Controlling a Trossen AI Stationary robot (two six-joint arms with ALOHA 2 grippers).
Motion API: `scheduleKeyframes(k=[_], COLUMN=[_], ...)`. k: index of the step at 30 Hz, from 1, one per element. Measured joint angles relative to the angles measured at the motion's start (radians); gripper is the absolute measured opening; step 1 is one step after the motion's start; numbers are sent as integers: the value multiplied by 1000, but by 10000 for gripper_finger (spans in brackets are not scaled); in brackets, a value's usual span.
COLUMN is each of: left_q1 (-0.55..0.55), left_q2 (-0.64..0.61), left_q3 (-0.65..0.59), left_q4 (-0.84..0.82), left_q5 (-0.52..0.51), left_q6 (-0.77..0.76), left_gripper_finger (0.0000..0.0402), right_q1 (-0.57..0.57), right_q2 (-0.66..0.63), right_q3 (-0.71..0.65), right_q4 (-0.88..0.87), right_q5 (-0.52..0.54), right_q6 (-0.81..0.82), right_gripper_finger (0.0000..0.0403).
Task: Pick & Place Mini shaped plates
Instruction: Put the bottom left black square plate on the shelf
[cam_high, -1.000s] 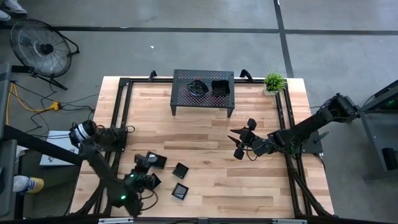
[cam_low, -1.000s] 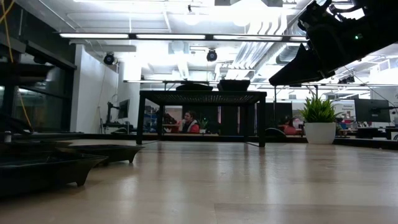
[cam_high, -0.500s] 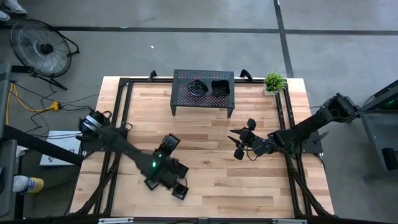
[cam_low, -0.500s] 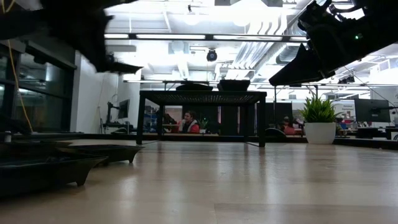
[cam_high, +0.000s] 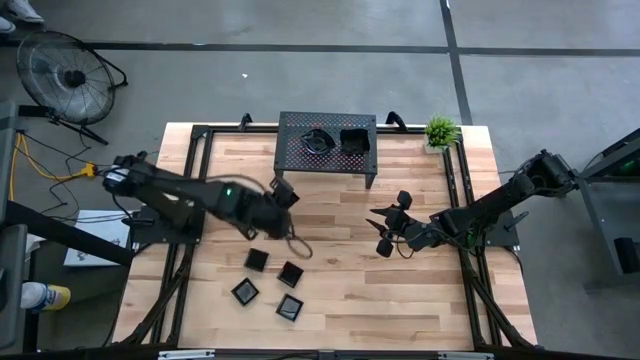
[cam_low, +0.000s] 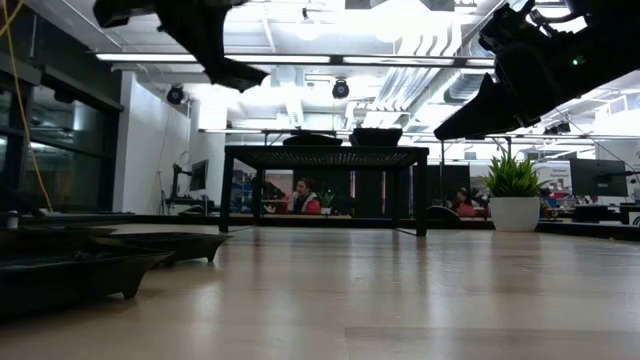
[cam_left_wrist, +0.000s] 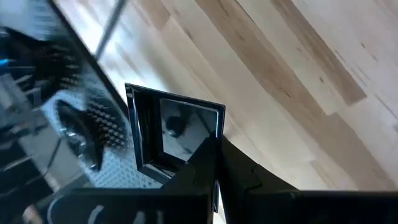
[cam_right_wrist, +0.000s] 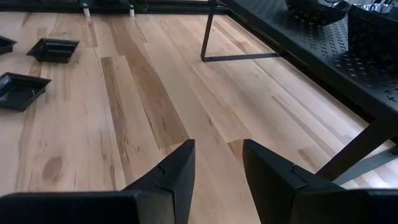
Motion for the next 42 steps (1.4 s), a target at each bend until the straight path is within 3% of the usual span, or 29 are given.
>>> scheduleKeyframes(k=[13, 19, 27, 42], left_q1=[362, 501, 574, 571], left_q2=[-6, -6, 23, 105], left_q3=[-2, -2, -2, -2], left_q4=[92, 171, 212, 238], left_q5=[184, 249, 302, 194], left_q6=[420, 471, 341, -3], left_gripper_finger=[2, 2, 2, 2], right_q1=[0, 0, 0, 0], right_q2=[0, 0, 0, 0], right_q3=[0, 0, 0, 0], right_q4=[-7, -7, -6, 1], right_q5=[-8, -8, -3, -3], right_q6=[18, 26, 27, 28], right_gripper_finger=[129, 129, 129, 129])
